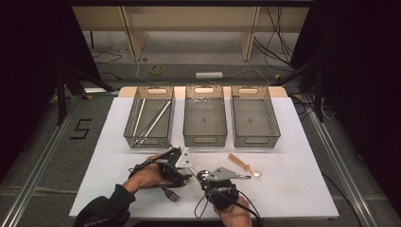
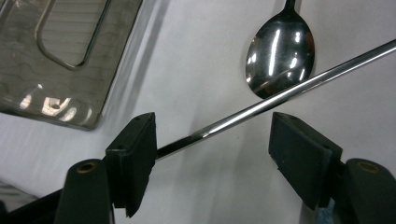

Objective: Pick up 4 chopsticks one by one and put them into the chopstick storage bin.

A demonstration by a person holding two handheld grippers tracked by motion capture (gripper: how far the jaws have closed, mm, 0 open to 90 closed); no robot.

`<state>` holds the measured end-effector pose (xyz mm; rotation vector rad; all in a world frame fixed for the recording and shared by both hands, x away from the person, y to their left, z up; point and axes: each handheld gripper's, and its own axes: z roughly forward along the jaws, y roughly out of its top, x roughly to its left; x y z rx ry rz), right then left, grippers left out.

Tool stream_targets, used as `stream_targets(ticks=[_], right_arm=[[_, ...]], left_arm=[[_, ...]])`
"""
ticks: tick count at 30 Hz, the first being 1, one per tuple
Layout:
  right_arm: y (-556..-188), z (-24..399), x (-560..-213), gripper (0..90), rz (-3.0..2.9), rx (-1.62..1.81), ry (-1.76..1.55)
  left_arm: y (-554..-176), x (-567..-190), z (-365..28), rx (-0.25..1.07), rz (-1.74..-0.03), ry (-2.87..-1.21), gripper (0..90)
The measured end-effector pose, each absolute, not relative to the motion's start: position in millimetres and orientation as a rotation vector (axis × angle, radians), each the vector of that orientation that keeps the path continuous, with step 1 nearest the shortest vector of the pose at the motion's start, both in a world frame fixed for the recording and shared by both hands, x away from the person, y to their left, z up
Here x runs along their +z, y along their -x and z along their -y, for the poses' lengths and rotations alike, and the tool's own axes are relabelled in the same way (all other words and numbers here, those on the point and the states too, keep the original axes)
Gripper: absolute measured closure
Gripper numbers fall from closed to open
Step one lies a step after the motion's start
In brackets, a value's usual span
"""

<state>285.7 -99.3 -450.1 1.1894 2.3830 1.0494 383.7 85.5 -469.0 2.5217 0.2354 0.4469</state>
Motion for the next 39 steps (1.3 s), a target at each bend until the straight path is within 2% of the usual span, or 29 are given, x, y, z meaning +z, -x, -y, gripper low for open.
stream_targets(ticks=[8,15,19,28,32,34,39], right_arm=[[-287.7,101.9,-447.6,87.8,-2.398,1.052,-1.183],[-289.9,105.4,-444.5,87.7,-2.408,1.066,-1.177],[-291.8,108.8,-441.9,87.6,-2.407,1.077,-1.185],[-297.8,122.2,-432.5,86.5,-2.369,1.129,-1.185],[-301.7,133.7,-426.0,80.4,-2.304,1.202,-1.198],[-303.4,141.1,-420.2,72.1,-2.258,1.271,-1.205],[-305.4,157.7,-407.7,59.6,-2.171,1.430,-1.210]], left_arm=[[-384.4,-467.7,-76.9,0.454,-0.146,-2.535,37.4],[-383.2,-463.6,-74.4,0.469,-0.078,-2.548,48.6],[-381.9,-461.0,-73.4,0.474,-0.016,-2.558,58.2],[-376.3,-452.2,-65.3,0.609,0.141,-2.556,71.0],[-373.8,-445.2,-64.1,0.660,0.182,-2.535,77.8],[-372.8,-441.6,-63.8,0.702,0.181,-2.525,80.4],[-375.5,-431.5,-66.7,0.706,0.139,-2.512,84.2]])
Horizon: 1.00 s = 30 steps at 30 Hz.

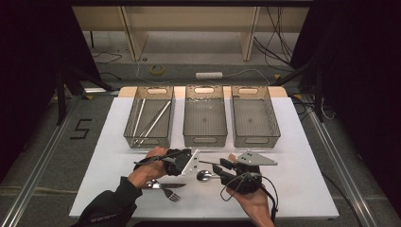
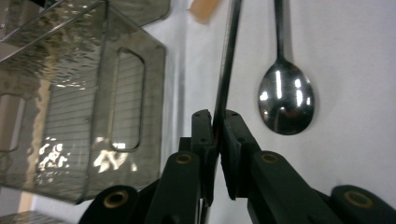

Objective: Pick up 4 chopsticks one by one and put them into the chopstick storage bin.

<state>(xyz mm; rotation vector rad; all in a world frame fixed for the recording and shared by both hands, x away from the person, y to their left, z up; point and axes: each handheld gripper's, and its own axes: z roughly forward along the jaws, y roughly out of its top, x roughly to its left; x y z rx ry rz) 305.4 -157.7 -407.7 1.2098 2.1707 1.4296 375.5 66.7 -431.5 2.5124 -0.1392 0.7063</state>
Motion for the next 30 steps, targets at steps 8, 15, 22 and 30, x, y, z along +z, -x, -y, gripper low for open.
stream_targets(ticks=[8,15,22,30], right_arm=[[-300.3,159.5,-398.2,46.4,-2.129,1.449,-1.098],[-293.7,163.2,-391.5,43.7,-2.042,1.526,-1.049],[-292.4,169.0,-396.9,40.3,-2.046,1.531,-1.048],[-294.9,176.2,-410.7,40.1,-2.100,1.492,-1.048]], left_arm=[[-382.1,-427.9,-71.6,0.666,0.027,-2.534,85.1],[-387.2,-422.3,-77.6,0.682,-0.080,-2.511,85.2],[-391.5,-415.5,-84.5,0.692,-0.194,-2.464,85.1],[-399.0,-395.6,-102.5,0.654,-0.401,-2.367,85.1]])
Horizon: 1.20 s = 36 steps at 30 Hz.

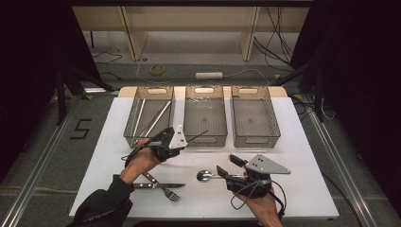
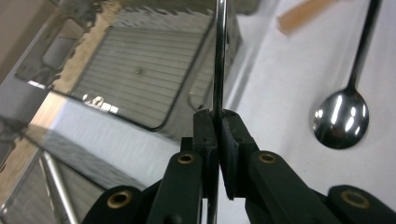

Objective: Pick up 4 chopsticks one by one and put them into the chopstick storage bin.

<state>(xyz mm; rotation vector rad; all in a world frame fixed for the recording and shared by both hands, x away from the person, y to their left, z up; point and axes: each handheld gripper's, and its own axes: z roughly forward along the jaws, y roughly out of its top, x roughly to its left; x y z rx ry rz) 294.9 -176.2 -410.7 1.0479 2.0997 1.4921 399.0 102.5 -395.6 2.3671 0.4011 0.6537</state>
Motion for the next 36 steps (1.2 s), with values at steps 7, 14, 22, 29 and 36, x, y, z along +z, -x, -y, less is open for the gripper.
stream_targets(ticks=[7,14,22,29,36], right_arm=[[-296.8,178.4,-416.4,39.6,-2.147,1.440,-1.029],[-296.2,185.4,-418.0,38.5,-2.165,1.424,-1.044],[-292.3,191.7,-419.7,36.4,-2.182,1.419,-1.052],[-288.5,193.4,-420.5,36.0,-2.202,1.415,-1.039],[-288.0,192.7,-422.1,36.0,-2.215,1.413,-1.037]], left_arm=[[-404.6,-379.1,-120.7,0.624,-0.544,-2.284,85.1],[-413.5,-364.4,-144.1,0.579,-0.717,-2.193,85.0],[-433.3,-341.3,-176.9,0.525,-0.877,-2.118,85.0],[-457.7,-323.2,-191.2,0.498,-0.981,-2.098,85.0],[-479.3,-315.7,-193.3,0.483,-1.056,-2.103,85.0]])
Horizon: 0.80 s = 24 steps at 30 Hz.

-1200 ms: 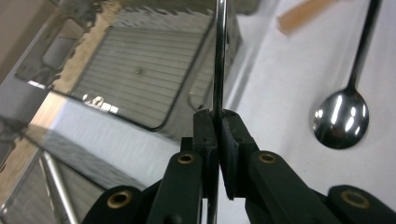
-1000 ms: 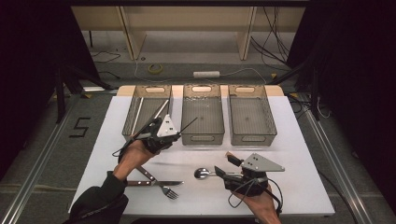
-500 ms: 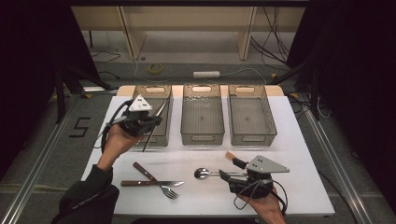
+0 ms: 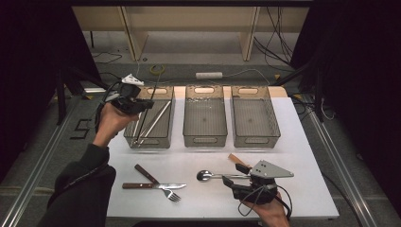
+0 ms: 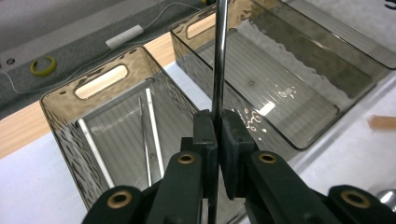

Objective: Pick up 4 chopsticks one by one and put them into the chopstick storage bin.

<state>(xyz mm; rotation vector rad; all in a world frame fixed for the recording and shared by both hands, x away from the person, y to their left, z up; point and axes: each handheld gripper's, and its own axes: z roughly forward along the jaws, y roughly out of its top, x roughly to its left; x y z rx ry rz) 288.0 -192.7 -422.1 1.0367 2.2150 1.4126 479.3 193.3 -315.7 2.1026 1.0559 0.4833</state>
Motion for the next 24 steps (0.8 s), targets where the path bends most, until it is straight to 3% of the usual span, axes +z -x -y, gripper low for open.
stream_targets(ticks=[24], right_arm=[[-284.3,192.5,-421.0,34.5,-2.215,1.438,-1.031]], left_arm=[[-525.4,-332.1,-199.2,0.493,-1.181,-2.054,85.0]])
